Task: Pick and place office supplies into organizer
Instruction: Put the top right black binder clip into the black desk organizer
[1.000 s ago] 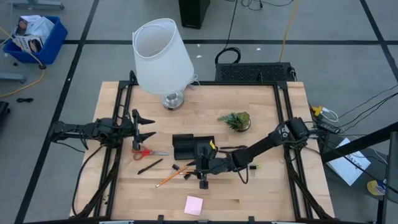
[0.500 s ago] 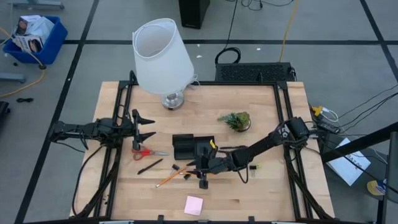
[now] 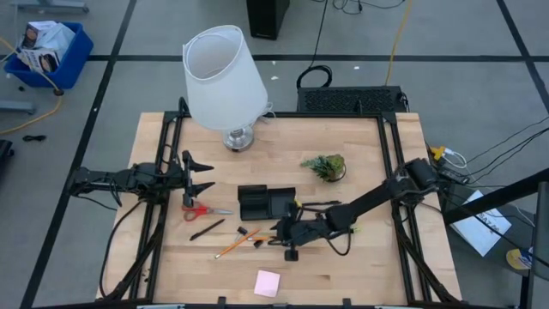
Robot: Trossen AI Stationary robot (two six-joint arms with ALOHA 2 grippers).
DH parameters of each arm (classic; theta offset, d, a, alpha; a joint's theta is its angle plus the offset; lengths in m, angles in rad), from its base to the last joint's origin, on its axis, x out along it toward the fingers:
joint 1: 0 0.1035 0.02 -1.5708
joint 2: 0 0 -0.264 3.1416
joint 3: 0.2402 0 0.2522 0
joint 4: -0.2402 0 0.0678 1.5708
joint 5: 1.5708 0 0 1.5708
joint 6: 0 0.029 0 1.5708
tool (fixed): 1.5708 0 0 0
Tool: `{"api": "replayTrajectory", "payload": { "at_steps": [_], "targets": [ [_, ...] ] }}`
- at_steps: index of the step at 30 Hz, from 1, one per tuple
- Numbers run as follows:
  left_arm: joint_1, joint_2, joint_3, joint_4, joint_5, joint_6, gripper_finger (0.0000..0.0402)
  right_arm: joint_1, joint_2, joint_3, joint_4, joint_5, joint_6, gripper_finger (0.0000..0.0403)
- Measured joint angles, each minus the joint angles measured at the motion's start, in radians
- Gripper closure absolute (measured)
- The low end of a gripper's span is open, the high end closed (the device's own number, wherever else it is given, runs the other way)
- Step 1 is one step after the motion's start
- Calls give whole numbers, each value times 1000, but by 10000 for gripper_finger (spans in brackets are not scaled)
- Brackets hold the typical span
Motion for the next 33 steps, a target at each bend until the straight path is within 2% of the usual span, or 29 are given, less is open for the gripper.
{"api": "replayTrajectory", "payload": {
  "at_steps": [5,12,15,26,28,33],
  "targets": [
    [0,0,0,-1,0,0,146,11,-104,0,-164,73,108,312],
    [0,0,0,0,0,0,146,43,-208,0,-498,79,316,317],
    [0,0,0,0,0,0,146,62,-233,-12,-583,77,421,317],
    [0,0,0,0,0,0,146,124,-285,-218,-623,73,953,317],
    [0,0,0,0,0,0,146,130,-285,-262,-615,44,1038,317],
    [0,0,0,0,0,0,146,143,-286,-353,-557,-108,1236,317]
  ]
}}
